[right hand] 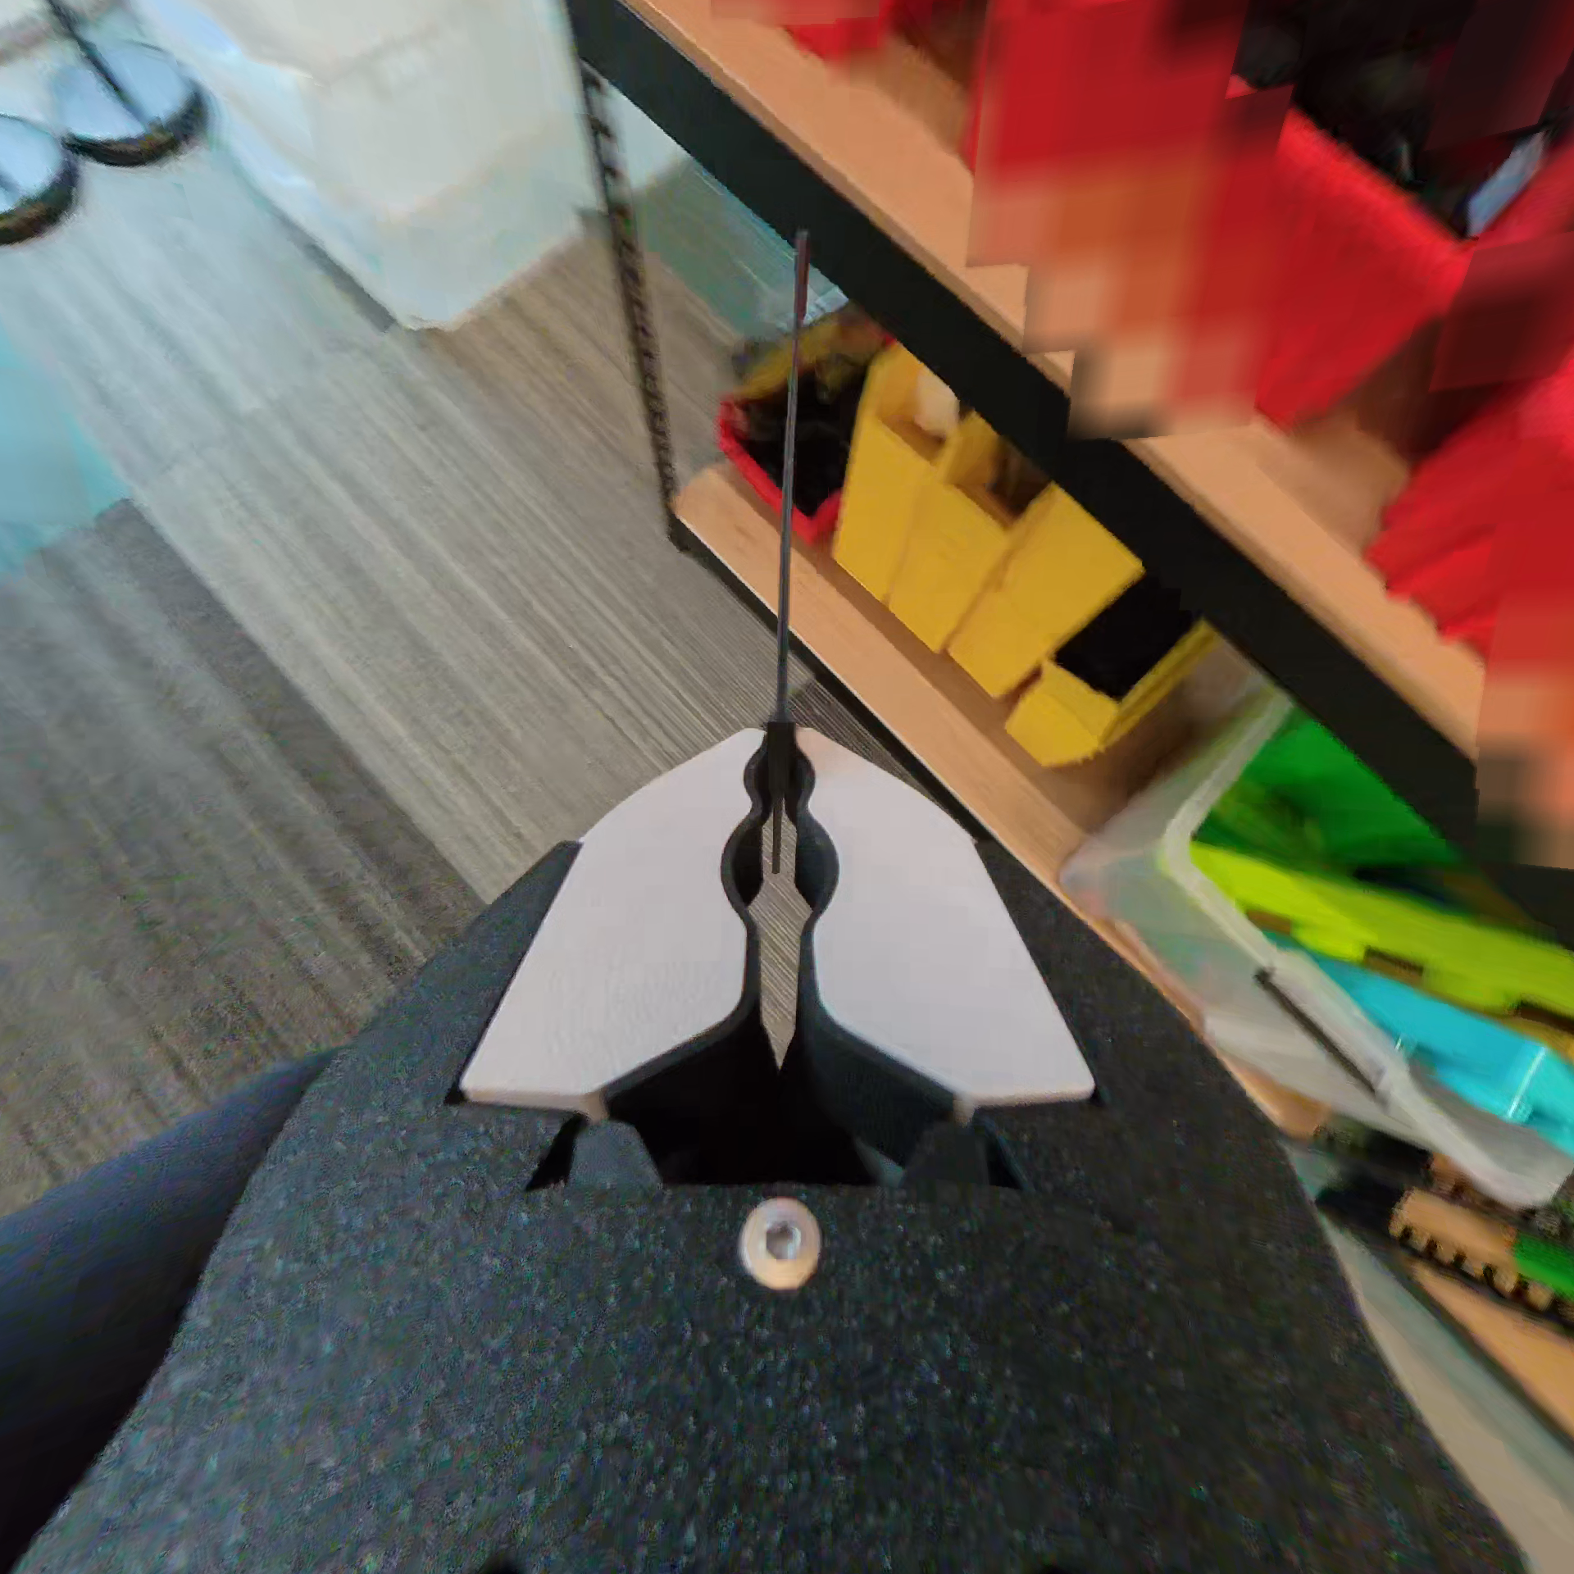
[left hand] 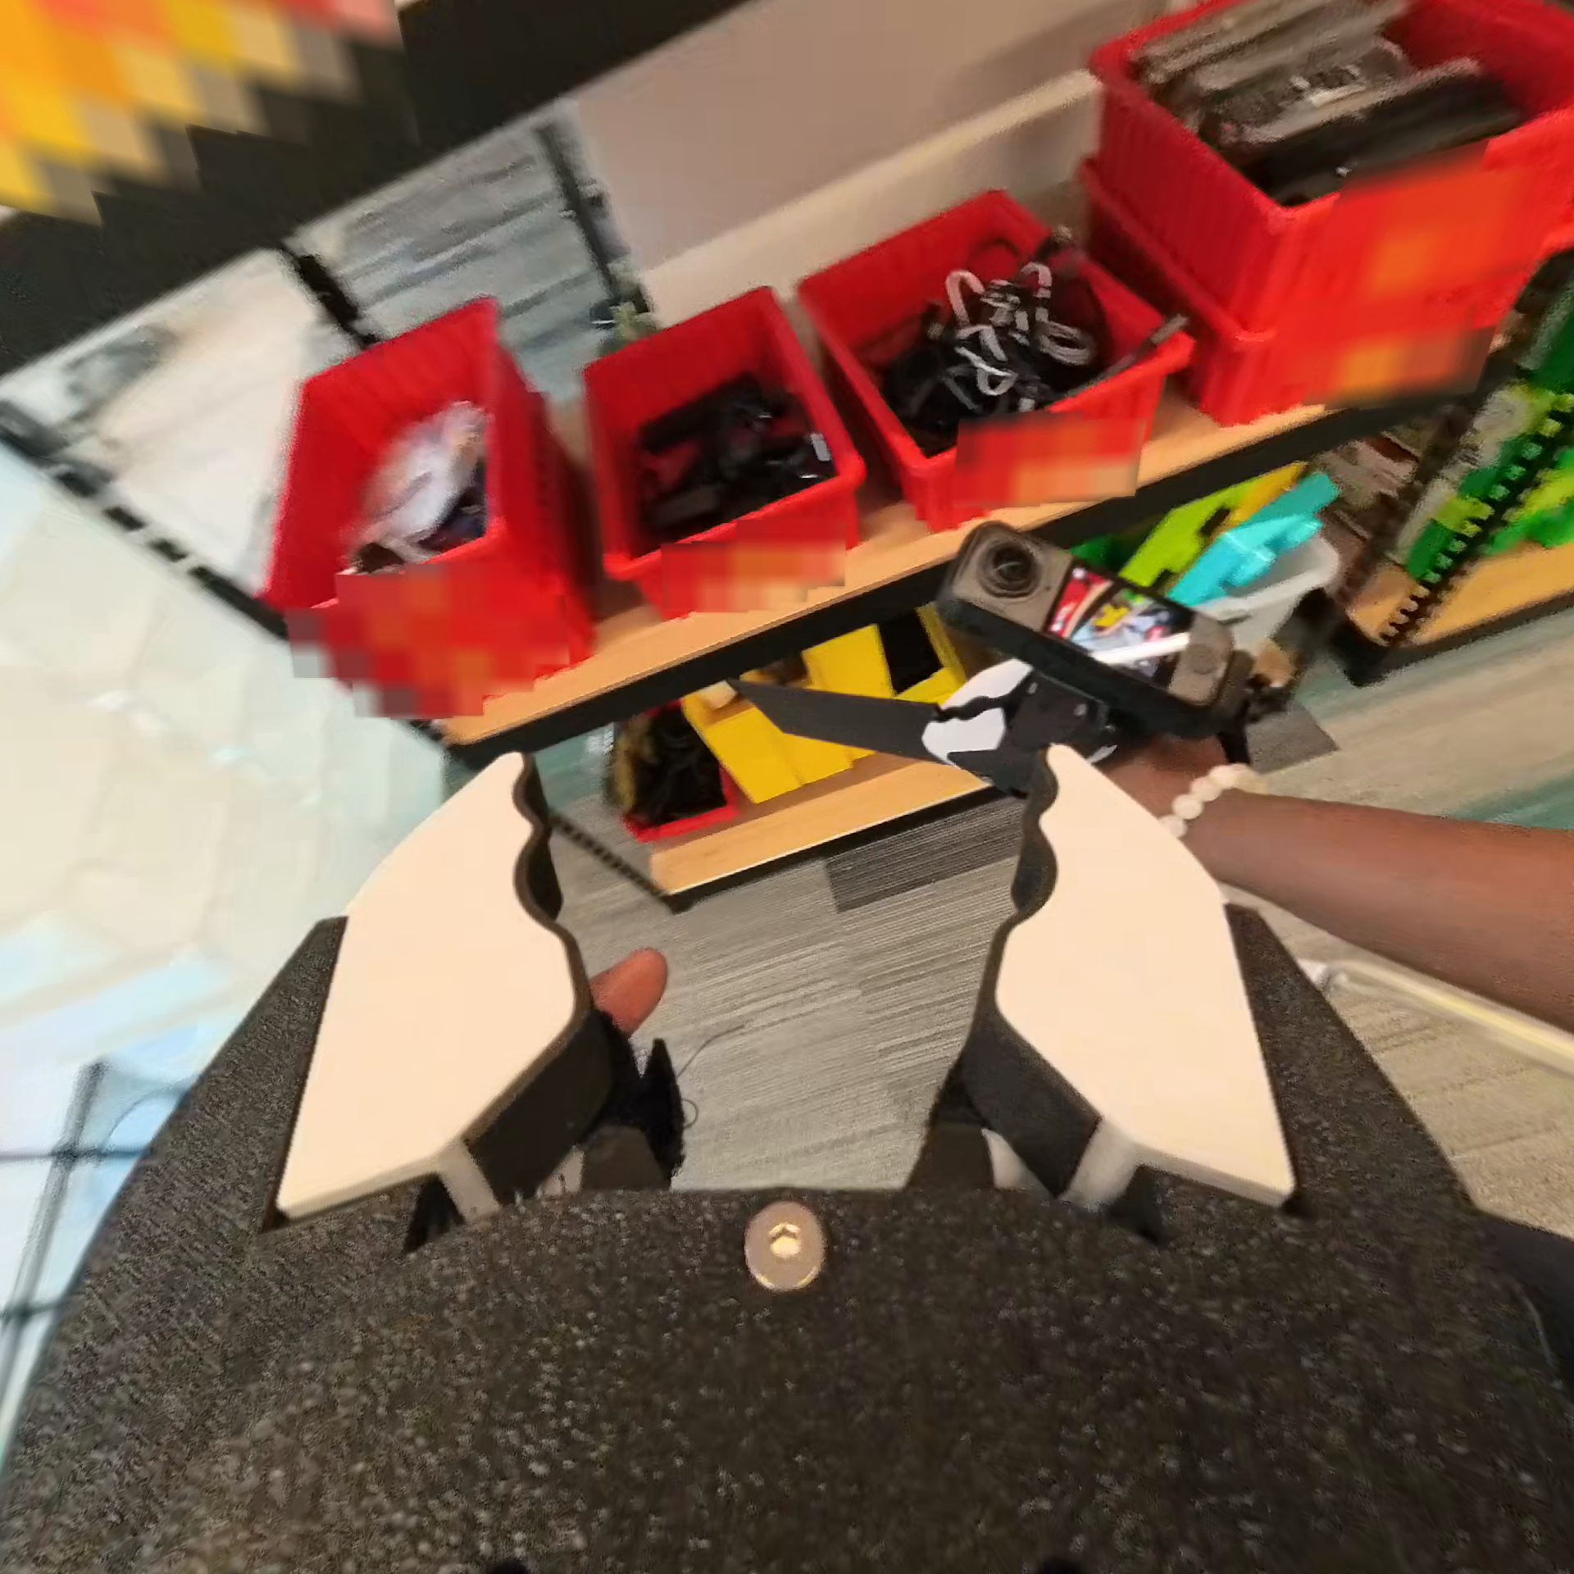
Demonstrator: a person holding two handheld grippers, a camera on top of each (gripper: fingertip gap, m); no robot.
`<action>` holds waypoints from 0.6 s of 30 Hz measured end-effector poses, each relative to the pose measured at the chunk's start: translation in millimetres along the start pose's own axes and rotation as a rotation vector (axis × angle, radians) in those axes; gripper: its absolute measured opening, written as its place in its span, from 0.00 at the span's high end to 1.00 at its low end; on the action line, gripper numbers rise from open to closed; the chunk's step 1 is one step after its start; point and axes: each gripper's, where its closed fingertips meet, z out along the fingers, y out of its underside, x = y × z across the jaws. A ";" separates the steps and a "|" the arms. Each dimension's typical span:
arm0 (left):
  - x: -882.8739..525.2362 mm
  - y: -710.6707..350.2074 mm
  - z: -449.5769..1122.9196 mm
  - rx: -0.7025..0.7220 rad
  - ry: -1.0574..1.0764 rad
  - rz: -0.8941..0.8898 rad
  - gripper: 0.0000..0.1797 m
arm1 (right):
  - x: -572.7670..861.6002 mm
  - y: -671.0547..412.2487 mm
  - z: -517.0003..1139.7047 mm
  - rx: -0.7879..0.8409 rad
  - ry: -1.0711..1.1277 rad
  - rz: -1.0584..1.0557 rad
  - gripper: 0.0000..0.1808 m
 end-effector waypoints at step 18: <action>-27.3 308.0 -733.1 -0.335 -1.043 -0.409 0.43 | -769.6 -9.4 -419.6 0.430 -1.029 -0.852 1.00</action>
